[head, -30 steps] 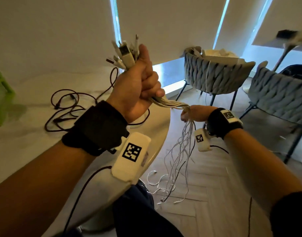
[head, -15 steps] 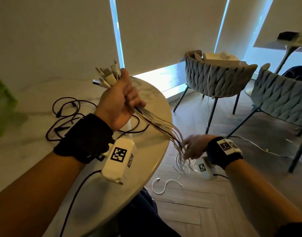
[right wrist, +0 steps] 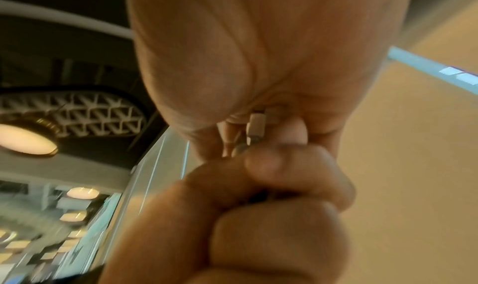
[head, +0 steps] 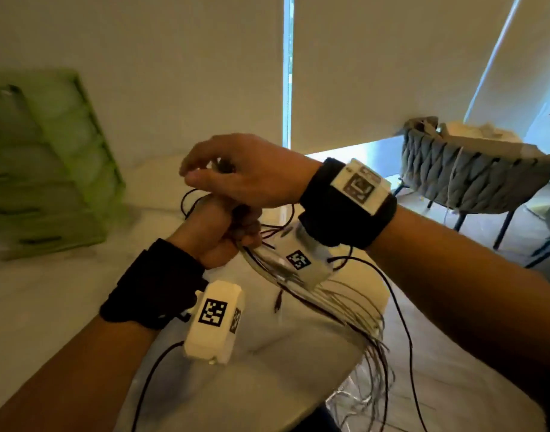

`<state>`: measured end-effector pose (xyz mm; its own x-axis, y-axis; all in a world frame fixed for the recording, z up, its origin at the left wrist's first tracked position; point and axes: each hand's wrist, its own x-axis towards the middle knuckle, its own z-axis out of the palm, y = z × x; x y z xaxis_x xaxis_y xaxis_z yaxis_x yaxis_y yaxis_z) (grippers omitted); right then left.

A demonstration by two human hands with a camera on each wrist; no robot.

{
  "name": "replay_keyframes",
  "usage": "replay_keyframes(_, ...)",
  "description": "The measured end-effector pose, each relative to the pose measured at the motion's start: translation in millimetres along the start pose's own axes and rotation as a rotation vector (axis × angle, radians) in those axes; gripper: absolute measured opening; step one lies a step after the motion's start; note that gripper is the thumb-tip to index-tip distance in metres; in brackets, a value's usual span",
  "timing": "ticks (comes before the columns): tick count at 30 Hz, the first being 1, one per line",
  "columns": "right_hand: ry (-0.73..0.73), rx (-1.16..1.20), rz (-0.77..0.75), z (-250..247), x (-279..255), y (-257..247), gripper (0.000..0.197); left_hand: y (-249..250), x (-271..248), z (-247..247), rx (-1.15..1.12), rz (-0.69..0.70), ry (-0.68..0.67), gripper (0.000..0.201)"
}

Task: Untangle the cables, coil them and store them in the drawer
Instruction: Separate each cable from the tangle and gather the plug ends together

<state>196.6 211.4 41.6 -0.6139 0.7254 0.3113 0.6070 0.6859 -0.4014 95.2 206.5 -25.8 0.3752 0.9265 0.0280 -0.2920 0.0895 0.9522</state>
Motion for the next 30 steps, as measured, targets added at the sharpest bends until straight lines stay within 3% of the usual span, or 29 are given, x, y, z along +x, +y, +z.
replay_keyframes(3,-0.054,-0.086,-0.035,19,35,-5,0.029,8,-6,-41,0.0,-0.026,-0.001,0.039)
replay_keyframes(6,-0.068,-0.161,-0.123,39,55,-9,0.026,11,-10,-63,0.008,0.004,0.09,0.04)
replay_keyframes(12,-0.067,-0.275,-0.129,50,79,-15,0.032,15,-6,-81,0.05,0.057,0.263,0.03)
replay_keyframes(18,-0.047,-0.357,-0.134,60,89,-26,0.038,16,-5,-89,0.047,0.094,0.348,0.028)
replay_keyframes(20,-0.062,-0.191,-0.097,57,91,-25,0.043,18,-5,-95,0.015,0.088,0.316,0.03)
replay_keyframes(23,-0.033,0.286,0.012,41,91,-12,0.043,27,-6,-112,0.021,0.055,0.197,0.026)
replay_keyframes(25,0.004,0.355,0.119,37,91,6,0.036,33,-10,-128,0.036,0.02,0.157,0.026)
replay_keyframes(27,-0.105,0.154,0.218,42,92,31,0.029,36,-11,-146,0.024,0.004,0.172,0.028)
replay_keyframes(30,-0.465,-0.164,0.321,64,93,58,0.031,34,-8,-162,0.01,-0.007,0.231,0.032)
